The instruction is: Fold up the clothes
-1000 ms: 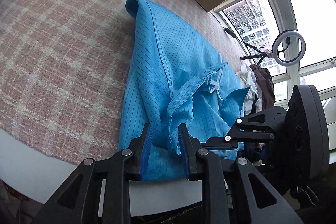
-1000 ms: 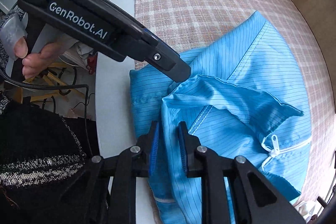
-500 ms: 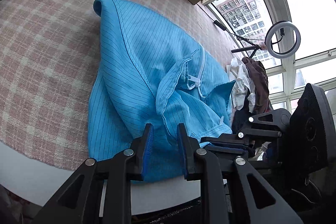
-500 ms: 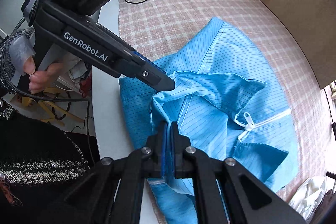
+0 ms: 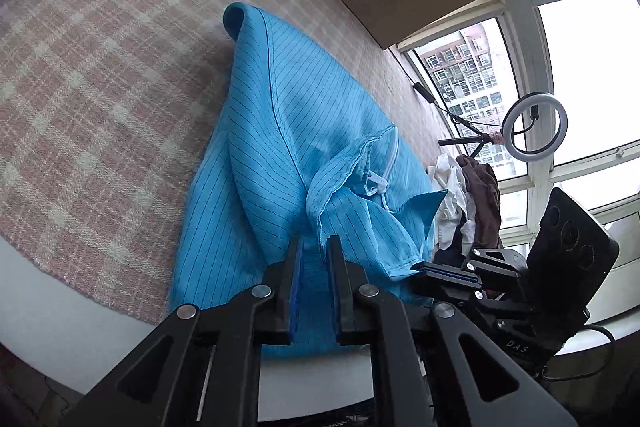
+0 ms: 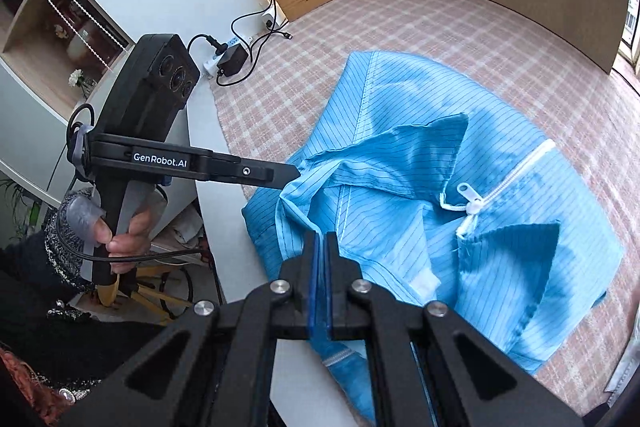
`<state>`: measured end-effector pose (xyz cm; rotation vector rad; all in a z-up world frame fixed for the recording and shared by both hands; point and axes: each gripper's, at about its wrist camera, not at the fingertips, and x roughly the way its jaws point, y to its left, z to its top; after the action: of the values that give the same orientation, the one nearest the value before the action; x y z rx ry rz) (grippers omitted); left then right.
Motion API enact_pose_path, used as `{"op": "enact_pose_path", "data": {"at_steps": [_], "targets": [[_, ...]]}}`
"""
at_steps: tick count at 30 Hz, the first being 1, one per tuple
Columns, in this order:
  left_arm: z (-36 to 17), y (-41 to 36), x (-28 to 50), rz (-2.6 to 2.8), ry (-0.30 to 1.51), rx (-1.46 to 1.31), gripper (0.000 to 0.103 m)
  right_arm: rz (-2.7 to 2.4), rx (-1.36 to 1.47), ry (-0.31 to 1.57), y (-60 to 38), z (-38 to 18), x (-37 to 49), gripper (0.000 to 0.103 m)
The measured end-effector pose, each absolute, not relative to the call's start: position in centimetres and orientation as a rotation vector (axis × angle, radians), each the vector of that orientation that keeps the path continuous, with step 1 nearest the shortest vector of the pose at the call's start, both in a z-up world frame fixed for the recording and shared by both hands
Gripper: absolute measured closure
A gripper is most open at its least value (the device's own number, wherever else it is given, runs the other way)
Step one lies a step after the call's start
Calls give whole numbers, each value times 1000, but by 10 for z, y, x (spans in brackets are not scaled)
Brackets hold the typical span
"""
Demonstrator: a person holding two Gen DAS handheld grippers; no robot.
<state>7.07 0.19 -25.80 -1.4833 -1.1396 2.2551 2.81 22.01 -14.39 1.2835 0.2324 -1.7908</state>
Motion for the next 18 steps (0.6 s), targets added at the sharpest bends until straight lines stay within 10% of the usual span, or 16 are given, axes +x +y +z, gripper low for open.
{"op": "enact_pose_path", "data": {"at_steps": [4, 8, 18], "targets": [[-252, -1, 88, 2272, -1190, -1461, 66, -1760, 1282, 378, 208, -144, 37, 99], [-254, 4, 99, 2268, -1210, -1450, 66, -1723, 1246, 503, 196, -143, 47, 81], [-273, -4, 120, 2330, -1212, -1540, 66, -1557, 1222, 735, 152, -172, 58, 81]]}}
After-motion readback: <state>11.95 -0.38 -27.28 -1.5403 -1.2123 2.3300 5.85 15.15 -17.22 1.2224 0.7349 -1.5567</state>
